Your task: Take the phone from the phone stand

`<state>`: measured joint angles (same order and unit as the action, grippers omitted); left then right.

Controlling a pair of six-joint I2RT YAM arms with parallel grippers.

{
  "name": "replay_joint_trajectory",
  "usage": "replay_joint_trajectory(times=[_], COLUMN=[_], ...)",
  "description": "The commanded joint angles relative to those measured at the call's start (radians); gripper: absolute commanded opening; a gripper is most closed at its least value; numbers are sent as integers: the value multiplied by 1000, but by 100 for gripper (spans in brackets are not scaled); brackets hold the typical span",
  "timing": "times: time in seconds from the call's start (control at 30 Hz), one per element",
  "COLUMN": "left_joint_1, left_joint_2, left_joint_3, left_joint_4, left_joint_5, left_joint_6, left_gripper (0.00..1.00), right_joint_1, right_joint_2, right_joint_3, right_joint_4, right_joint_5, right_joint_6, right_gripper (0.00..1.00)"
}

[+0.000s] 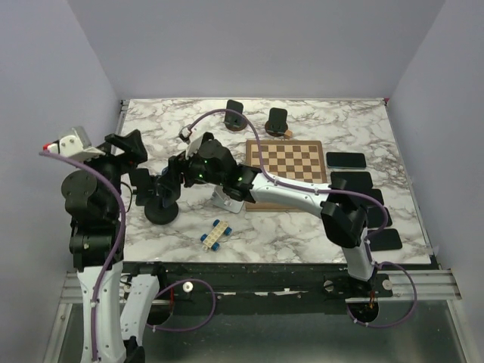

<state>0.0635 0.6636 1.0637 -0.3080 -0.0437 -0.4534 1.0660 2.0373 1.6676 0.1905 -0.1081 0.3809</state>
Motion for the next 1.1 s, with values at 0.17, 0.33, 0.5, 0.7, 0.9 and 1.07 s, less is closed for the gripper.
replay_joint_trajectory(times=[0.17, 0.33, 0.5, 0.7, 0.9, 1.07], left_joint_1=[-2, -14, -22, -27, -27, -27], left_joint_2=[-181, -274, -325, -330, -312, -221], left_joint_3=[-91, -216, -319, -360, -439, -434], left_joint_4=[-210, -220, -243, -284, -177, -166], left_joint_5=[-64, 35, 193, 259, 490, 616], left_joint_6=[8, 21, -11, -17, -20, -30], left_gripper=[90, 87, 81, 75, 68, 67], right_joint_1=[-9, -9, -9, -9, -16, -48], right_joint_2=[-76, -102, -127, -145, -126, -121], right_joint_3=[84, 68, 48, 33, 69, 72], right_joint_4=[-168, -189, -223, -233, -267, -278], right_joint_5=[211, 244, 279, 317, 283, 176], right_joint_6=[73, 42, 7, 1, 7, 16], right_gripper=[1, 1, 1, 1, 1, 1])
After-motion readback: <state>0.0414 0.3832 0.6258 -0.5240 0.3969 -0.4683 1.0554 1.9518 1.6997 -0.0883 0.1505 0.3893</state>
